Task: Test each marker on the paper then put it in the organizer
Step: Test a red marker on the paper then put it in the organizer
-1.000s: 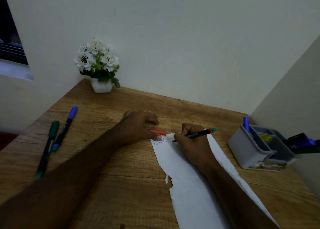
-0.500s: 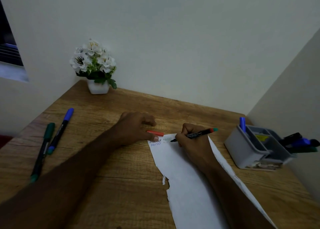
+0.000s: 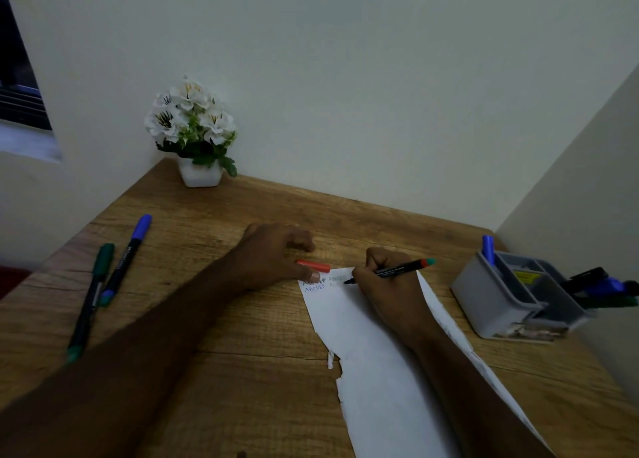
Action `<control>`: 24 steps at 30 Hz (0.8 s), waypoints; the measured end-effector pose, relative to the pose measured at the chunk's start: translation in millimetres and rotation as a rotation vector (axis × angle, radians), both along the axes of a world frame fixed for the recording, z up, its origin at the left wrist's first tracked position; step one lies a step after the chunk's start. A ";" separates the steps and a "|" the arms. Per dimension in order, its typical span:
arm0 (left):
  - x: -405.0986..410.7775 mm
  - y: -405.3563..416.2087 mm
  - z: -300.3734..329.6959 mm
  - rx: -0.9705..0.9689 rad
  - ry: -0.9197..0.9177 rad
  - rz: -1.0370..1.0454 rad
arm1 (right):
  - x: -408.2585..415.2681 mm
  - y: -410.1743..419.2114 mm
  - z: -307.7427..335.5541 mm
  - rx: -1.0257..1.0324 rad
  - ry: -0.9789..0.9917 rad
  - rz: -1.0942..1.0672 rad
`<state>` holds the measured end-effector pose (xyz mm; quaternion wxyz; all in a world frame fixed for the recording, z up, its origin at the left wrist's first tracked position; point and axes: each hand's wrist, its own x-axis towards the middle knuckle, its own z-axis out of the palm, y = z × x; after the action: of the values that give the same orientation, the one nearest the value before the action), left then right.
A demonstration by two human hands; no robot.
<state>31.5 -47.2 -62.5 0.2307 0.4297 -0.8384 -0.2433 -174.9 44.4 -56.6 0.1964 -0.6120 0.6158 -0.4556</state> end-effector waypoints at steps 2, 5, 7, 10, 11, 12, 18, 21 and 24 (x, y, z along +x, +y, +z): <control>-0.1 -0.1 0.2 0.000 0.001 0.001 | -0.4 -0.2 -0.1 -0.001 -0.002 0.001; 0.1 -0.8 -1.1 -0.008 0.009 0.000 | -0.4 -0.2 -0.3 -0.009 -0.017 -0.015; 1.1 -1.3 -2.2 -0.004 0.017 0.001 | -0.2 0.3 -0.3 -0.011 -0.012 -0.014; 0.9 -0.9 -2.0 0.001 0.019 0.000 | 0.9 1.0 0.1 -0.013 0.012 -0.012; 0.6 -0.6 -1.5 0.003 0.022 -0.001 | 0.9 1.0 0.4 -0.015 0.014 -0.016; 0.3 -0.3 -0.9 0.006 0.027 -0.002 | 0.7 0.9 0.8 -0.018 0.011 -0.017; -0.5 2.2 2.5 0.009 0.007 -0.001 | 2.2 0.4 1.4 -0.007 -0.001 -0.014; -0.6 2.7 3.7 0.006 0.001 0.003 | 1.1 0.6 2.4 -0.035 -0.011 -0.028; -0.8 2.7 3.2 0.007 -0.004 0.006 | 1.4 0.3 3.0 -0.031 -0.024 -0.022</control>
<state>30.7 -44.5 -59.3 0.2284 0.4336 -0.8367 -0.2445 -173.6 44.8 -53.6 0.1894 -0.6026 0.6130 -0.4746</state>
